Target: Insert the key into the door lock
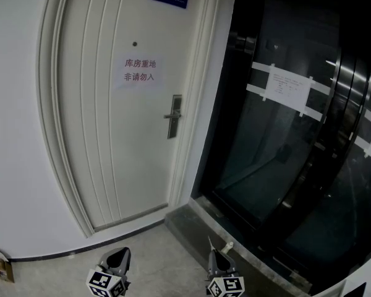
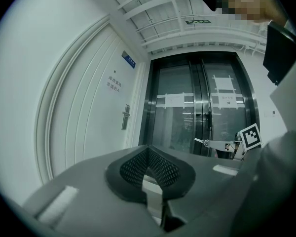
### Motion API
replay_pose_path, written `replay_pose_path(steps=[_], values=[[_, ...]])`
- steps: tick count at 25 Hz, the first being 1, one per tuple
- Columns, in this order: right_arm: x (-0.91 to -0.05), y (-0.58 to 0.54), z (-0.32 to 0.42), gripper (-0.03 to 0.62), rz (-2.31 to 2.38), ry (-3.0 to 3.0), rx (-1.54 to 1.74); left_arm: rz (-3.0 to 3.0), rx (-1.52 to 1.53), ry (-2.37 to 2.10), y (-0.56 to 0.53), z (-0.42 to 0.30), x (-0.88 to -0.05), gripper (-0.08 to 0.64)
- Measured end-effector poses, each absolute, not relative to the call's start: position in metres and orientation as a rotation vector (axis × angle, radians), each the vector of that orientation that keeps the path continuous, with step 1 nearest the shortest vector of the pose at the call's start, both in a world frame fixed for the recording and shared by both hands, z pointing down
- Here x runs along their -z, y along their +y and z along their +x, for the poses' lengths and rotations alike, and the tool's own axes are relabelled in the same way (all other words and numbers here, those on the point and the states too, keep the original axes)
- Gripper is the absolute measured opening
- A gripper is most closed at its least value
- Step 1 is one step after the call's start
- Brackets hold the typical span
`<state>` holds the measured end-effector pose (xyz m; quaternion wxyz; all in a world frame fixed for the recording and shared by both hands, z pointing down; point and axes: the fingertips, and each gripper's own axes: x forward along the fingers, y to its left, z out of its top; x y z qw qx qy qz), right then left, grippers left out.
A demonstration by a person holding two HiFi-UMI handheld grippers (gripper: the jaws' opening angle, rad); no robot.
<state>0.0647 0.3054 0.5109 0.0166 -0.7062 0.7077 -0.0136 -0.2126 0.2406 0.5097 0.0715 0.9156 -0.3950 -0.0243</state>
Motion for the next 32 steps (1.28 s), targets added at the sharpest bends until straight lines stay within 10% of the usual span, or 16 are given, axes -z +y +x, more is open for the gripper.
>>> replay_pose_path(steps=[32], values=[[-0.521,0.14,0.116,0.011,-2.13,2.314,0.077,2.699,0.07,-1.239,0.096,-0.151,-0.516,0.003]])
